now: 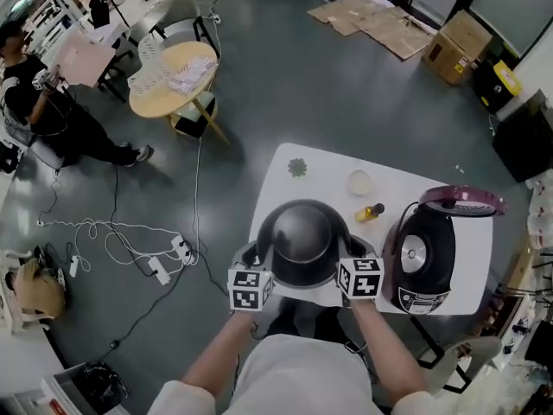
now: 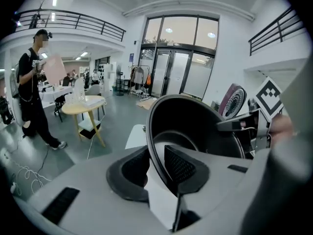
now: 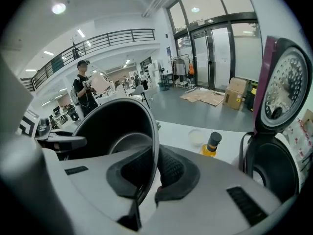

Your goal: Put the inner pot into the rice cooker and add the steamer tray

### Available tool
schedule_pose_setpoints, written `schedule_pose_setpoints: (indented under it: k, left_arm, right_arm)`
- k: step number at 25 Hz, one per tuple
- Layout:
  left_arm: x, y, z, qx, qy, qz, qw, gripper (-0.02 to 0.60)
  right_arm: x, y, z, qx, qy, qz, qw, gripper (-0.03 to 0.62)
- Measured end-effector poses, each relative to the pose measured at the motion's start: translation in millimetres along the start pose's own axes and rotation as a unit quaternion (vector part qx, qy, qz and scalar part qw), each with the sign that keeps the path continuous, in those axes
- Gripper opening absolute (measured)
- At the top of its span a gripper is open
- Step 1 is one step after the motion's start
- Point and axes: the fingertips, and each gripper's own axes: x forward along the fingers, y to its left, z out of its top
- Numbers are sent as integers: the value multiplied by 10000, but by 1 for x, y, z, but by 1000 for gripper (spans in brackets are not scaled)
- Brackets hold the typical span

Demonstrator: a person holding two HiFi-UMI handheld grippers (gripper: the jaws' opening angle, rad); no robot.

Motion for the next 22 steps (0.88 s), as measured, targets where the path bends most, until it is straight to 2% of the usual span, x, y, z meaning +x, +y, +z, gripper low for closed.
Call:
schedule_pose_setpoints:
  k: [4,10,22]
  left_arm:
    - [-8,-19,21,139,-172,-201,9996,107]
    - [-14,-56,56,656,-446,-481,9957,106]
    - [-3,-140,86,1226,-606,-1223,9830,107]
  right_arm:
    - [-26,-12,9,180,-243,-221,9993,34]
    - [-66,-35,18,430,-626,-569,9955,34]
    - [-136,-98,13,971,-1140,-1371,9792,28]
